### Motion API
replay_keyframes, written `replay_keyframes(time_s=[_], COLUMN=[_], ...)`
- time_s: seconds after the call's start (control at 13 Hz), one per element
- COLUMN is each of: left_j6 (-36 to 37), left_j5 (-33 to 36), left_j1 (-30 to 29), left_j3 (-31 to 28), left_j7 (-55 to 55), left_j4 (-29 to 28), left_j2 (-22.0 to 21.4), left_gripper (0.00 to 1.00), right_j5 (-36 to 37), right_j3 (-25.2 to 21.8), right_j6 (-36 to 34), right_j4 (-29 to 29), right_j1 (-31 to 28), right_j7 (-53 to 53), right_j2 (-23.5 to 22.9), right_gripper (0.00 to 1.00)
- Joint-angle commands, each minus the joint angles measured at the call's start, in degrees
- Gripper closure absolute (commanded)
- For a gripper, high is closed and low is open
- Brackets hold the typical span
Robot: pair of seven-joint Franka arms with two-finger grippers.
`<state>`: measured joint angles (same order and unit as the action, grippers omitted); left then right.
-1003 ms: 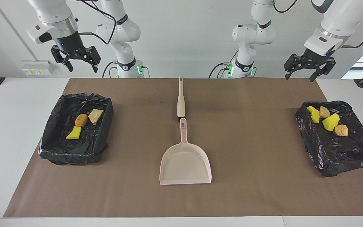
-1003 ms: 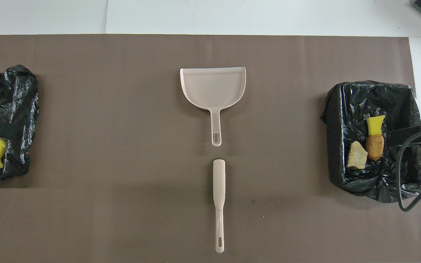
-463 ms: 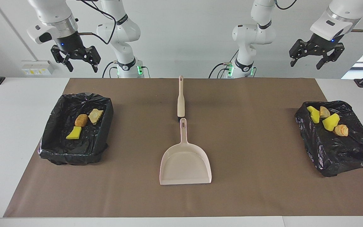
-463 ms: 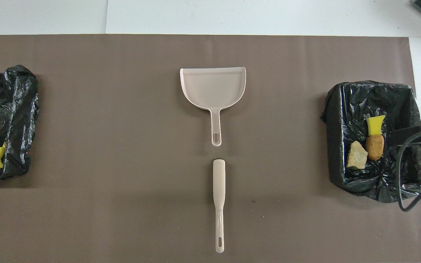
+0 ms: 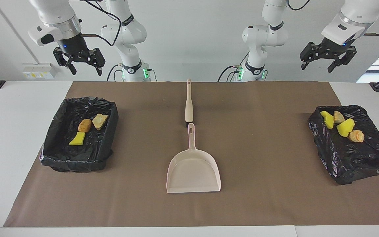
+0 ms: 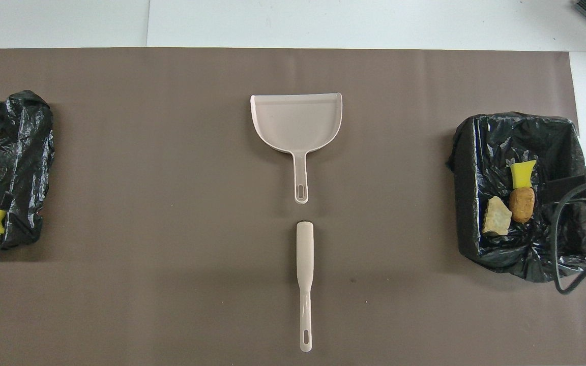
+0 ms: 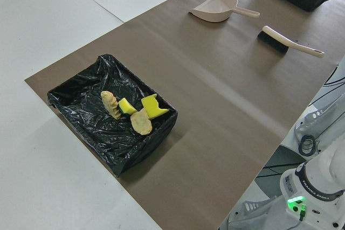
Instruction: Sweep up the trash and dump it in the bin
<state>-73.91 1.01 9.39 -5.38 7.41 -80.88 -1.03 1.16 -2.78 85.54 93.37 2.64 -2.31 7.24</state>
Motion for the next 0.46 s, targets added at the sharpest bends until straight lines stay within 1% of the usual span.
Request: replay_keyframes(time_s=[0.0, 0.39], left_j6=[-1.8, -3.0], left_j5=[-0.6, -1.3], left_j1=[-0.3, -0.4], left_j3=[0.4, 0.3], left_j7=[-1.9, -1.7], left_j4=[-2.3, -2.7], left_j2=[-1.3, -1.4], left_gripper=[0.00, 0.00], right_j5=[-1.0, -1.0], right_j3=[0.2, 0.2], right_j6=[-0.7, -0.7], right_j4=[0.1, 0.1], right_j1=[-0.7, -0.7], right_j7=[1.6, 1.6], right_j2=[0.6, 0.6], right_gripper=[0.00, 0.00])
